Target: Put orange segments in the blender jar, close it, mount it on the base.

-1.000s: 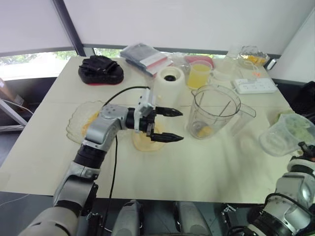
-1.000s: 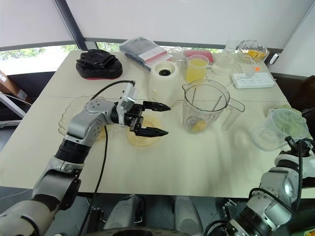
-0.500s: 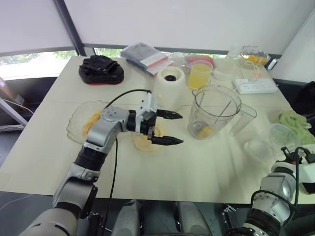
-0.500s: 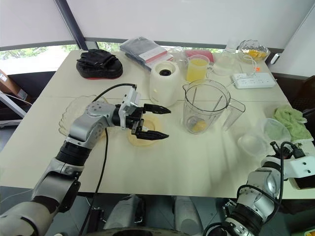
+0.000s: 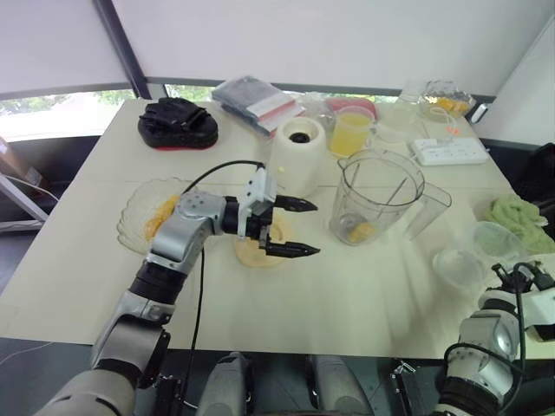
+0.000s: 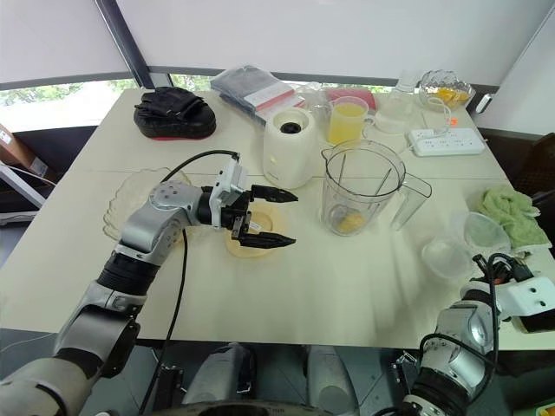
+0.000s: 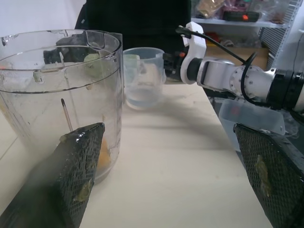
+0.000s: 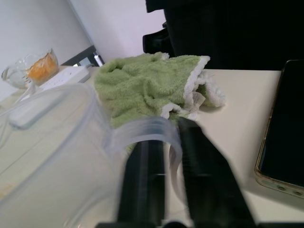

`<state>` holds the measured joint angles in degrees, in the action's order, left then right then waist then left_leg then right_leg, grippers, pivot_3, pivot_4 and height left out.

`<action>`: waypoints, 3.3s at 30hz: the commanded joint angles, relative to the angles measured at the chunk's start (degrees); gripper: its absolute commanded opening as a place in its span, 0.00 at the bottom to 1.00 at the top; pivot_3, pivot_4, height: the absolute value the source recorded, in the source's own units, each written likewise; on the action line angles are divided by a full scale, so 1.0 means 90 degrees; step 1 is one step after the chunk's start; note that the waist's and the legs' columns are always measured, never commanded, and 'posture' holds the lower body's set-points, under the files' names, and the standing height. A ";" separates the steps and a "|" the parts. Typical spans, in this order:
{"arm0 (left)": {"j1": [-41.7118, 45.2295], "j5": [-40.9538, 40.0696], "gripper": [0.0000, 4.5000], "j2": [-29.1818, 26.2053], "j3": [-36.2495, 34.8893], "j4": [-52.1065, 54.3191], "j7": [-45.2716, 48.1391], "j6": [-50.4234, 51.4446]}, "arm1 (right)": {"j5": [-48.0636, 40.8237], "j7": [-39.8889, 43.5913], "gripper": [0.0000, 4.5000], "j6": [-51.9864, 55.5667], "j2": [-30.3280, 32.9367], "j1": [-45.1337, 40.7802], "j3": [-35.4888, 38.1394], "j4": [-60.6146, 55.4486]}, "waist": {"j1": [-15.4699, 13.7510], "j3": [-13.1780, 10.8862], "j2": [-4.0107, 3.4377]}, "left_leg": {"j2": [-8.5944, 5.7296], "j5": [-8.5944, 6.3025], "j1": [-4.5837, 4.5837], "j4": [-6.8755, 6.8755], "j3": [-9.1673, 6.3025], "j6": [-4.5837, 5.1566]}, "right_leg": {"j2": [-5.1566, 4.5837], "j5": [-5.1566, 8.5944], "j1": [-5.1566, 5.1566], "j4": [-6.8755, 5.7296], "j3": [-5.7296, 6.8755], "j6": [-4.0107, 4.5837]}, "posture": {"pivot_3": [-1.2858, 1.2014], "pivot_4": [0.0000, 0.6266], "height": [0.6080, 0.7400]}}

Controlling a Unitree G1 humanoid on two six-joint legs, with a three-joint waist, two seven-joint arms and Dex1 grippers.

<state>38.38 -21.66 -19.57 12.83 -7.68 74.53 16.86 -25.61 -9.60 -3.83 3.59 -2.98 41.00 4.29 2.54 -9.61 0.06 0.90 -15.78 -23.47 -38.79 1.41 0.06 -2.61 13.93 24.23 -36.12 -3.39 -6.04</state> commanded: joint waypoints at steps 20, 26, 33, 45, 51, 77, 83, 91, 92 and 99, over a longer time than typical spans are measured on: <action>0.0081 0.0182 1.00 0.0181 0.0036 -0.0036 -0.0070 -0.0285 | -0.0162 0.0003 0.54 0.0166 -0.0222 0.1165 -0.0541 -0.1400 | -0.0003 0.0000 0.0000 | 0.0004 0.0000 0.0003 0.0000 0.0003 0.0000 | 0.0000 0.0001 0.0000 0.0002 -0.0008 0.0000 | 0.52 0.24 1.00; 0.0129 0.0208 1.00 0.0225 0.0044 -0.0173 -0.0024 -0.0336 | -0.0201 0.0134 0.54 0.0346 -0.0419 0.1688 -0.0906 -0.1935 | -0.0004 0.0000 0.0001 | 0.0007 0.0000 0.0003 0.0000 0.0003 0.0000 | -0.0002 0.0001 0.0000 0.0002 -0.0008 0.0001 | 0.52 0.24 1.00; 0.0269 0.0264 1.00 0.0281 0.0046 -0.0506 0.0079 -0.0485 | -0.0221 0.0383 0.54 0.0513 -0.0683 0.2809 -0.1307 -0.2985 | -0.0019 0.0000 0.0001 | 0.0012 0.0000 0.0001 0.0001 0.0002 0.0000 | -0.0008 0.0003 0.0002 0.0005 -0.0009 0.0001 | 0.52 0.24 1.00; 0.1022 0.0467 1.00 -0.0164 0.0035 -0.1592 0.0564 -0.0344 | -0.1163 0.2423 0.54 0.2321 0.1654 0.5331 -0.1948 -0.6360 | -0.0166 -0.0020 0.0041 | 0.0003 -0.0001 0.0003 0.0064 0.0001 0.0000 | -0.0004 0.0033 0.0024 0.0015 -0.0006 0.0001 | 0.52 0.24 1.00; 0.1757 0.1092 1.00 -0.0576 0.0245 -0.2871 0.1116 -0.0970 | -0.2257 0.2497 0.54 0.3414 0.3108 0.4640 -0.1579 -0.6818 | -0.0200 -0.0032 0.0067 | -0.0006 0.0000 0.0005 0.0058 0.0004 0.0000 | -0.0006 0.0030 0.0020 0.0016 -0.0004 0.0007 | 0.52 0.24 1.00; 0.3453 0.3454 1.00 -0.0015 0.1198 -0.7023 0.1141 -0.4730 | -0.3157 0.1763 0.54 0.4539 0.4661 0.2589 -0.2175 -0.7144 | -0.0215 -0.0069 0.0153 | -0.0010 -0.0002 -0.0008 0.0051 -0.0004 0.0003 | -0.0002 0.0015 0.0018 0.0009 0.0012 -0.0023 | 0.52 0.24 1.00; 0.3580 0.3870 1.00 0.0089 0.1147 -0.7358 0.0651 -0.4681 | -0.3387 0.1501 0.54 0.4097 0.5070 0.2874 -0.2205 -0.7144 | -0.0215 -0.0067 0.0155 | -0.0010 -0.0002 -0.0007 0.0050 -0.0004 0.0003 | -0.0003 0.0014 0.0018 0.0008 0.0012 -0.0025 | 0.52 0.24 1.00; 0.3595 0.4180 1.00 0.0261 0.1087 -0.7576 0.0185 -0.4441 | -0.3786 0.0923 0.54 0.3223 0.5935 0.3257 -0.2378 -0.7144 | -0.0219 -0.0065 0.0166 | -0.0010 -0.0002 -0.0007 0.0049 -0.0003 0.0003 | -0.0003 0.0012 0.0017 0.0005 0.0015 -0.0028 | 0.52 0.24 1.00; 0.3594 0.4220 1.00 0.0283 0.1087 -0.7595 0.0116 -0.4406 | -0.3819 0.0845 0.54 0.3121 0.6041 0.3296 -0.2405 -0.7144 | -0.0218 -0.0064 0.0168 | -0.0010 -0.0002 -0.0006 0.0049 -0.0002 0.0003 | -0.0004 0.0012 0.0017 0.0005 0.0014 -0.0028 | 0.52 0.24 1.00; 0.3625 0.4386 0.89 0.0405 0.1020 -0.7648 -0.0174 -0.4277 | -0.3963 0.0432 0.55 0.2517 0.6616 0.3627 -0.2491 -0.7144 | -0.0222 -0.0062 0.0174 | -0.0011 -0.0002 -0.0006 0.0048 -0.0001 0.0003 | -0.0004 0.0012 0.0015 0.0004 0.0014 -0.0029 | 0.52 0.24 1.00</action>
<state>68.94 17.66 -15.95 23.37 -76.56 73.37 -21.70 -60.63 -4.86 21.01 62.46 29.30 18.31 -58.21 0.54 -10.17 1.63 0.80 -15.80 -23.52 -38.36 1.40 0.09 -2.63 14.04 24.37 -36.08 -3.26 -6.31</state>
